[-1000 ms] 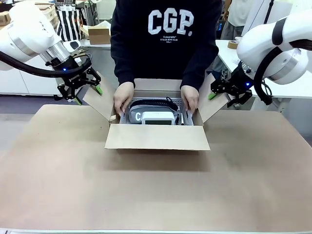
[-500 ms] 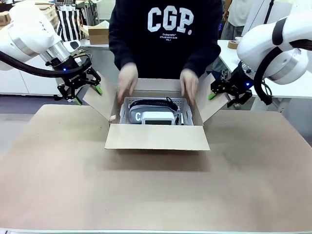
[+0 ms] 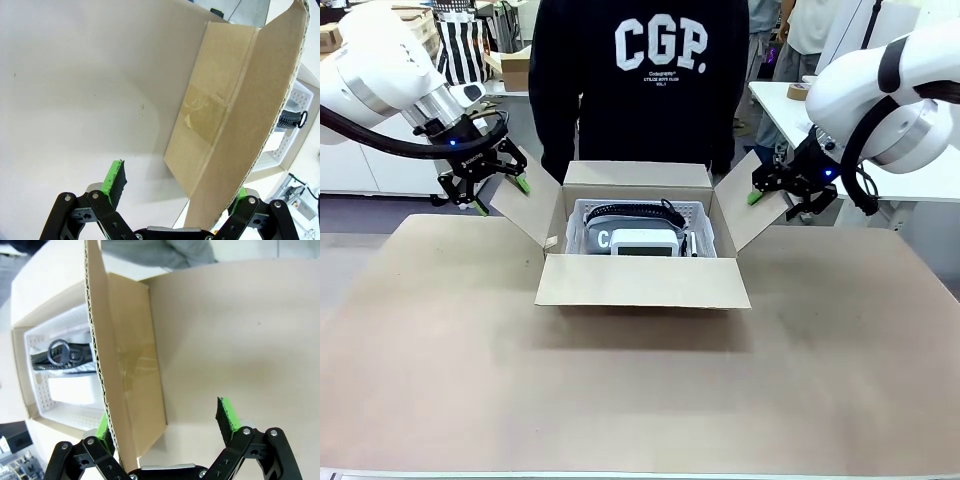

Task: Pack the gift set into the box.
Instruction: Lift both hands away from the flaps of the Package Box.

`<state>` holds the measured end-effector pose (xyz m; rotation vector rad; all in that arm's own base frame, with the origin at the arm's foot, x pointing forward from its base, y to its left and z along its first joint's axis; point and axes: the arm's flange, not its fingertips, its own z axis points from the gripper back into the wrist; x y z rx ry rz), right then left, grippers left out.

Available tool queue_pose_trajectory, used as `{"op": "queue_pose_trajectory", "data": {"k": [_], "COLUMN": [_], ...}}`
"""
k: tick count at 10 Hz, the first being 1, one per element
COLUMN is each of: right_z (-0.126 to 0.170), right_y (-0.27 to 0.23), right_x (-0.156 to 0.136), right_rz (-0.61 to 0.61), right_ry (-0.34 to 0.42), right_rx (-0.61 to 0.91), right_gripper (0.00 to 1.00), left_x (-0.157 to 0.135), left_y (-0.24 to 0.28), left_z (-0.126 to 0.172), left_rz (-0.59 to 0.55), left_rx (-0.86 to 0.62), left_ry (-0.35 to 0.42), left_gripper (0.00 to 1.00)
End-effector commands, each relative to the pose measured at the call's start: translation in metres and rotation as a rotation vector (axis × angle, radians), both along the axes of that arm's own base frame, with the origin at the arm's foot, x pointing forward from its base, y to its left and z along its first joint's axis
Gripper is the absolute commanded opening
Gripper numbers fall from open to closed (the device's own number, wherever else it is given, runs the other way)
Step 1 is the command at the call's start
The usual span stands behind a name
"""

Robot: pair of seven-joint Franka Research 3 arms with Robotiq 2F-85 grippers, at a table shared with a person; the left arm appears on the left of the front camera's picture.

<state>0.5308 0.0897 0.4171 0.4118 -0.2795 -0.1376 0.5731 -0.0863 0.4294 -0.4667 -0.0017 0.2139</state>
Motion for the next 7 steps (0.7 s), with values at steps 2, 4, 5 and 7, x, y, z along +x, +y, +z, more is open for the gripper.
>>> {"op": "queue_pose_trajectory", "data": {"k": [2, 4, 5, 7], "right_z": [0.0041, 0.0041, 0.0041, 0.0041], "right_y": [0.0025, 0.0025, 0.0025, 0.0025], "right_x": [0.0032, 0.0032, 0.0032, 0.0032], "right_rz": [-0.006, -0.006, -0.006, -0.006], "right_ry": [0.014, 0.014, 0.014, 0.014], "right_rx": [-0.005, -0.005, -0.005, -0.005], "right_gripper": [1.00, 1.00, 1.00, 1.00], "left_x": [-0.0019, -0.0019, -0.0019, -0.0019], "left_y": [0.0016, 0.0016, 0.0016, 0.0016], "left_z": [0.0026, 0.0026, 0.0026, 0.0026], "left_rz": [0.002, 0.002, 0.002, 0.002], "left_rx": [0.010, 0.010, 0.010, 0.010], "left_ry": [-0.002, -0.002, -0.002, -0.002], "left_gripper": [1.00, 1.00, 1.00, 1.00]}}
